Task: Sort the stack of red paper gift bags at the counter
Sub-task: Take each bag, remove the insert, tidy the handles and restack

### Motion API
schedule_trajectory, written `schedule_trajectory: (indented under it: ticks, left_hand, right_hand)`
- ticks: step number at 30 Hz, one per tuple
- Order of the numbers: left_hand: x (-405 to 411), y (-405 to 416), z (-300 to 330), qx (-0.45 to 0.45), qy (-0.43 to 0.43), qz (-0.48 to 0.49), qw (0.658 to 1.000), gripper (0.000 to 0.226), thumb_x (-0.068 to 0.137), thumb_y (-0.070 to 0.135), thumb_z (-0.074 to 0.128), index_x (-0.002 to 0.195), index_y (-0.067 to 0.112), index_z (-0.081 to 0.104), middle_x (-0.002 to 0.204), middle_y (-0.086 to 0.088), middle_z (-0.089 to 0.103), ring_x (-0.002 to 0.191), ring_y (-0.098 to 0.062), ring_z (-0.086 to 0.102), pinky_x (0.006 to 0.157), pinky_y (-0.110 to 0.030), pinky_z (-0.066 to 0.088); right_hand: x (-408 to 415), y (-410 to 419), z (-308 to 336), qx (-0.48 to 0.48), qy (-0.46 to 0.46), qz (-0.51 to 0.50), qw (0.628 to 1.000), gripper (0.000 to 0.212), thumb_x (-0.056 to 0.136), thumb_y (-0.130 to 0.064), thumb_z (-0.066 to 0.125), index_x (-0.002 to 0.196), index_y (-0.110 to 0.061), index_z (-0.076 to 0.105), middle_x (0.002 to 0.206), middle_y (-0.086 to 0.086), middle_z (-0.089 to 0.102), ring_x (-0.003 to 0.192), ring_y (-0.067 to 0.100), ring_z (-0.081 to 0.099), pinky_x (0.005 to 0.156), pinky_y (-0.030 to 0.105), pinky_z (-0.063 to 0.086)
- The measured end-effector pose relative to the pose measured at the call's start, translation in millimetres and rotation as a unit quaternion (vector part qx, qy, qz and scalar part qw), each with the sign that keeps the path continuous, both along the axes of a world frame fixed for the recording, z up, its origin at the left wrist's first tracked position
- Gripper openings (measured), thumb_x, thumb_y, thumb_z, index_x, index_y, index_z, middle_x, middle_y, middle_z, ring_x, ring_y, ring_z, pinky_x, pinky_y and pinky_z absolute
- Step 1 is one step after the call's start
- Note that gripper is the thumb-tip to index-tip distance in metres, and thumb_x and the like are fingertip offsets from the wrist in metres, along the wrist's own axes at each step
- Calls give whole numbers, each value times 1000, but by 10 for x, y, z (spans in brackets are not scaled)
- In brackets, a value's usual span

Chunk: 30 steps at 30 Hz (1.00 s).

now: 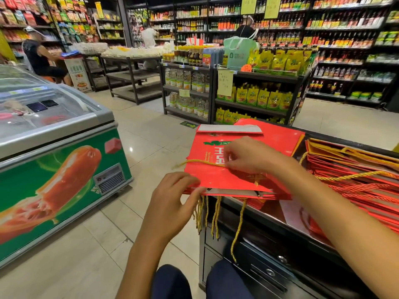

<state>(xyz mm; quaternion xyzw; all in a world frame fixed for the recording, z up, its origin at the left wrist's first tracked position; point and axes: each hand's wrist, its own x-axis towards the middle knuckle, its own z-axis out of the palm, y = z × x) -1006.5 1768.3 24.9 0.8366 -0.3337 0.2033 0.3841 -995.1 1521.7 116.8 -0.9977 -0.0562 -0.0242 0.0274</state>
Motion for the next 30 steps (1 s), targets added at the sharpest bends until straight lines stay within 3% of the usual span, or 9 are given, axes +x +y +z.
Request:
schedule_trajectory:
  ticks: [5, 8, 11, 15, 18, 23, 27, 30]
  left_hand:
    - [3, 30, -50, -19, 2, -1, 1000, 20, 97, 33, 67, 109, 20, 76, 113, 9, 68, 102, -2, 61, 89, -7, 44]
    - [1, 18, -64, -21, -3, -6, 1000, 22, 97, 34, 67, 110, 19, 76, 114, 8, 68, 103, -1, 59, 90, -4, 42]
    - [-6, 7, -54, -20, -1, -4, 1000, 26, 96, 36, 63, 111, 19, 76, 114, 9, 68, 104, -1, 59, 91, -3, 42]
    - [-5, 8, -40, -14, -1, -1, 1000, 27, 97, 38, 62, 112, 19, 75, 114, 8, 68, 104, -4, 60, 90, -13, 46]
    - [1, 3, -35, -7, -9, 3, 1000, 25, 98, 36, 64, 112, 19, 75, 113, 8, 68, 104, -5, 60, 90, -20, 51]
    - [17, 4, -64, 5, -35, 6, 999, 27, 100, 35, 61, 112, 17, 75, 112, 6, 68, 101, -8, 62, 86, -33, 56]
    - [-12, -3, -79, 13, -75, 16, 997, 25, 101, 31, 62, 116, 16, 75, 116, 2, 70, 105, -13, 64, 87, -38, 58]
    - [-24, -15, -94, 12, -98, 26, 995, 24, 101, 26, 64, 119, 14, 74, 117, -1, 71, 107, -15, 65, 88, -38, 58]
  right_hand:
    - [-337, -379, 315, -93, 118, -77, 986, 5, 86, -24, 68, 82, -24, 71, 76, -11, 66, 71, 7, 61, 63, 31, 51]
    - [-339, -388, 396, -113, 79, -91, 986, 7, 87, -32, 69, 91, -27, 71, 89, -11, 68, 79, 11, 60, 70, 32, 53]
    - [-209, -219, 330, -65, 4, -45, 997, 28, 92, -46, 65, 114, -30, 68, 107, -9, 66, 96, 14, 59, 80, 36, 53]
    - [61, 125, 73, 58, 19, 27, 998, 43, 91, -57, 66, 126, -33, 66, 112, -7, 68, 99, 15, 62, 85, 41, 54]
    - [246, 227, -84, 82, 15, 37, 996, 40, 88, -54, 72, 120, -30, 71, 96, -9, 65, 91, 14, 60, 78, 35, 49]
    - [271, 267, -244, 160, -23, 56, 985, 11, 86, -32, 80, 92, -25, 75, 79, -8, 63, 74, 9, 56, 67, 31, 39]
    - [33, 210, -82, 245, -3, 98, 965, 6, 89, -18, 78, 88, -20, 73, 79, -6, 74, 75, 5, 70, 70, 28, 53]
    - [-173, 180, 91, 231, 8, 142, 963, 5, 88, -14, 78, 90, -18, 76, 82, -9, 77, 78, 2, 72, 75, 23, 56]
